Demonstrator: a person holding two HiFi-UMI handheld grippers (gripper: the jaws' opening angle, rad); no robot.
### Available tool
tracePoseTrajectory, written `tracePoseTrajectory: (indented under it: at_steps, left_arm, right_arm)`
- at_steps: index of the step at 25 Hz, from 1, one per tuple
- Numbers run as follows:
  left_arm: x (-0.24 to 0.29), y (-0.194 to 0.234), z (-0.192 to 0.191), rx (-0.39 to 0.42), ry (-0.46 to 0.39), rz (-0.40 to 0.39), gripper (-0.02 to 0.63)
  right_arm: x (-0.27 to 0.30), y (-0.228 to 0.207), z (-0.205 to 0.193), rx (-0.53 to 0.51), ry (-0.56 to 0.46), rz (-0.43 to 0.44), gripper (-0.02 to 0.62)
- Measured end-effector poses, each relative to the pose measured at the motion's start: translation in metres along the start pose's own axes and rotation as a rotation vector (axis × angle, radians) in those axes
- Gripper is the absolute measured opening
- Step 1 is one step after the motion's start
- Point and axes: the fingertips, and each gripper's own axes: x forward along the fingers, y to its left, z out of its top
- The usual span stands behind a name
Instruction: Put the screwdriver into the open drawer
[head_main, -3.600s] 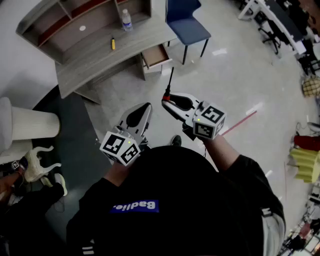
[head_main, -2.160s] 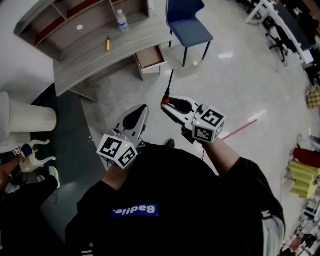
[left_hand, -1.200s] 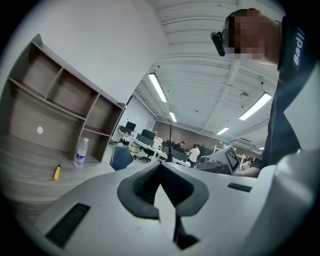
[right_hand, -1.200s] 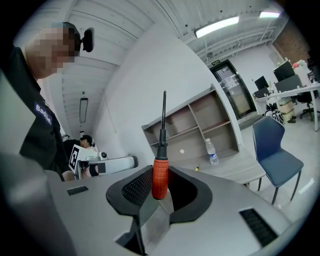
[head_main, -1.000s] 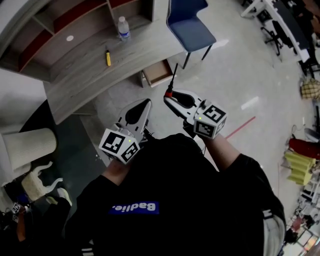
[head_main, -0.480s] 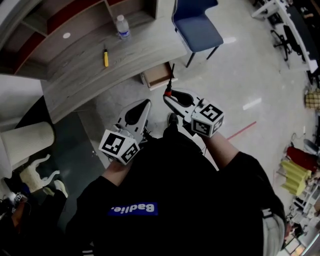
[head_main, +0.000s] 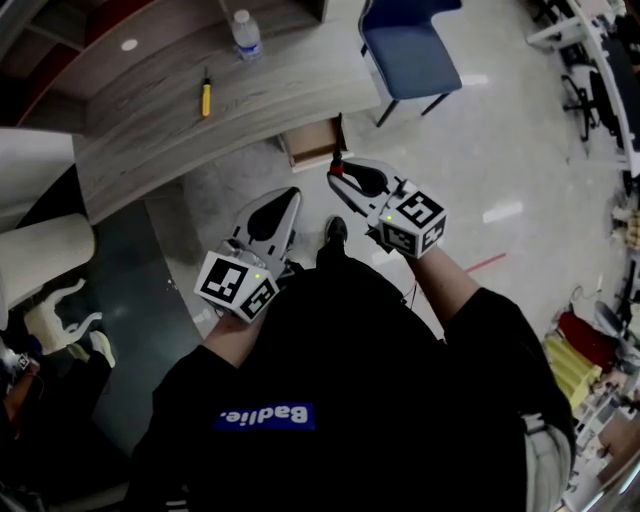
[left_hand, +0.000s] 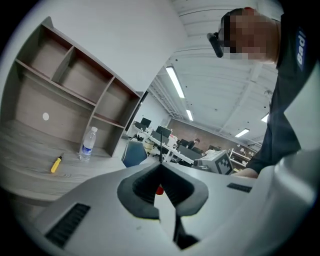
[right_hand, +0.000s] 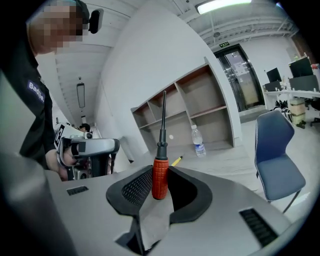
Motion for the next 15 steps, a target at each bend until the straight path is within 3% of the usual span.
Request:
tracePoseTrajectory:
  at_steps: [15]
  left_arm:
    - [0.012,0.035,-0.024,-0.023,0.003,0.061,0.002]
  right_arm:
    - [0.038,-0.063,-0.077,-0.2,0.246,-0.079,0.115]
